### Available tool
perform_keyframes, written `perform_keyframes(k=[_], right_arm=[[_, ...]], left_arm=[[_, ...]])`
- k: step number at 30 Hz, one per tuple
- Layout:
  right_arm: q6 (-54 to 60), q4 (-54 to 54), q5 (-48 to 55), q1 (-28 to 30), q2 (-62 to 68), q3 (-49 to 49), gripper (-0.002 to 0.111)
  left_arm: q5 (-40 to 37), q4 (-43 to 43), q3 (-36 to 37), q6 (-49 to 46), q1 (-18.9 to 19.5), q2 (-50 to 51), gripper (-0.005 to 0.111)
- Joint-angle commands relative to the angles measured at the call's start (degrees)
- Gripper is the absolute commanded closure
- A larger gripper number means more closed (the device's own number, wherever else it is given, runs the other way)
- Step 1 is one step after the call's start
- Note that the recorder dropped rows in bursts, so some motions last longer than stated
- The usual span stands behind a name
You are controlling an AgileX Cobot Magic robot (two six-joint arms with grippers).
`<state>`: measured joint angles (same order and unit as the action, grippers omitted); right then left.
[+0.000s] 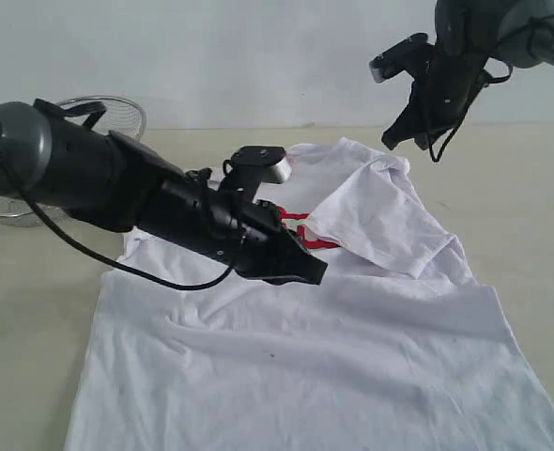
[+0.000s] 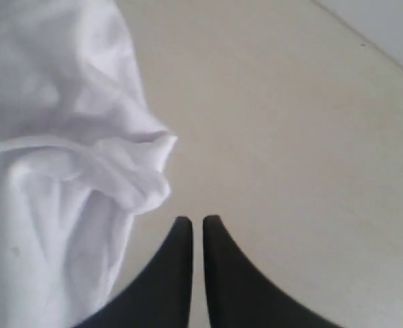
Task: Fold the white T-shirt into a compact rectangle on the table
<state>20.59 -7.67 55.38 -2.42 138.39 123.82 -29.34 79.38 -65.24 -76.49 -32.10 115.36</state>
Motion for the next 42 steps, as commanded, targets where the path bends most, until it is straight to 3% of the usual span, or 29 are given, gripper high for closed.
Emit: perform_keyframes(k=[1, 3, 6, 14, 35, 38, 42], right_arm=[[2.87, 4.62, 1.91, 0.2, -0.59, 0.31, 0.088], [2.87, 4.62, 1.74, 0.2, -0.59, 0.31, 0.071], [2.87, 4.62, 0.19, 0.2, -0.59, 0.31, 0.057], [2.64, 5.5, -2.57, 0.2, -0.59, 0.21, 0.063], [2.53, 7.37, -5.07, 0.2, 3.69, 0.21, 0.063], [2.53, 6.93, -5.24, 0.2, 4.06, 0.21, 0.072], [2.53, 6.79, -7.8, 0.2, 4.06, 0.21, 0.099]], left_arm=[[0.9, 1.57, -3.91, -1.97, -2.26, 1.13, 0.102], [4.69, 1.32, -5.46, -3.5, -2.42, 1.24, 0.102], [11.29, 1.32, -7.85, -6.91, -2.51, 2.52, 0.102], [11.44, 1.36, -13.88, -9.04, -2.51, 9.12, 0.102], [3.57, -0.72, -14.86, -1.09, -2.41, 14.69, 0.102], [2.52, -1.09, -14.86, 0.22, -2.41, 15.23, 0.102], [2.24, -0.98, -14.86, 0.22, -2.41, 15.23, 0.102]])
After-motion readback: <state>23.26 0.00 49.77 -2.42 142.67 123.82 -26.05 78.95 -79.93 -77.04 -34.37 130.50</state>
